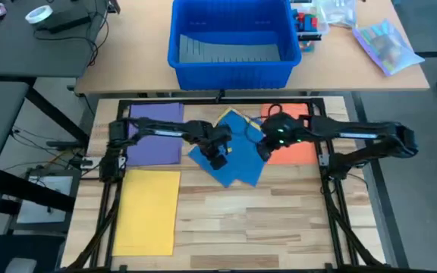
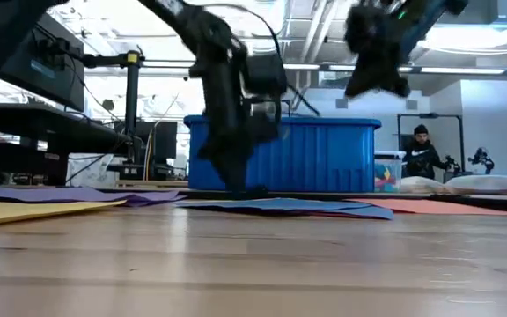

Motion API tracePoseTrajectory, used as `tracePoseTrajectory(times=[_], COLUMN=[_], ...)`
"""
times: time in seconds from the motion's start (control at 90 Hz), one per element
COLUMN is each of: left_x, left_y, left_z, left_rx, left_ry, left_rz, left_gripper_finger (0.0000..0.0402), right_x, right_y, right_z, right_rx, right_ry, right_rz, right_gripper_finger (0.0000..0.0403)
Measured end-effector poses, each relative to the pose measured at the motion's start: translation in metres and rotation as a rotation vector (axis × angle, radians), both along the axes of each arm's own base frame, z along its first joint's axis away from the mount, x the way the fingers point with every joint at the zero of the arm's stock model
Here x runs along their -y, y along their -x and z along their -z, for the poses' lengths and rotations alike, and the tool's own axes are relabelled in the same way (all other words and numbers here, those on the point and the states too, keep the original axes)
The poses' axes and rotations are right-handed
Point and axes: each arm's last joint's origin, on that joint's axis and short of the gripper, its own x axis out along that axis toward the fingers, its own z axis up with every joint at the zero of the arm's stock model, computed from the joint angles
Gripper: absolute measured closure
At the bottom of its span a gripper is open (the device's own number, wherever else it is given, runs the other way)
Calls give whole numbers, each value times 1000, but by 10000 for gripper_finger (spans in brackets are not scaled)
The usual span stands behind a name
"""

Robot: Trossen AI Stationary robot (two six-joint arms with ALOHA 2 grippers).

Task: Organize paper
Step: Prepare the blue colored paper

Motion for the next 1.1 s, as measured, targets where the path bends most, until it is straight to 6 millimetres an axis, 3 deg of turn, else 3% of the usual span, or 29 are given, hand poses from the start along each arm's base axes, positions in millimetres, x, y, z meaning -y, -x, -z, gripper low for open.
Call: tracePoseTrajectory(times=[0.2, 0.367, 0.467, 0.644, 0.811, 0.933, 1.1], left_x=[43, 80, 91, 89, 79, 64, 42], left_y=[-6, -4, 0, 17, 27, 30, 27], left_z=[7, -6, -13, -40, -69, -79, -74], left_rx=[-12, 54, 57, -1, 32, 71, 142], left_ry=[109, 214, 254, 180, 21, 19, 203], left_rz=[219, 467, 535, 445, 385, 354, 407], left_gripper_finger=[402, 402, 402, 402, 402, 402, 402], right_x=[-21, -24, -24, -23, -23, -33, -55], right_y=[21, 26, 24, 18, 10, 11, 4], right_z=[-23, -26, -25, -21, -11, 16, 57], right_rx=[97, 104, 97, 91, 63, -81, -131], right_ry=[59, 114, 119, 110, -96, -252, -380], right_rz=[-57, -65, -68, -63, 110, 223, 329], right_gripper_finger=[402, 402, 402, 402, 400, 375, 322])
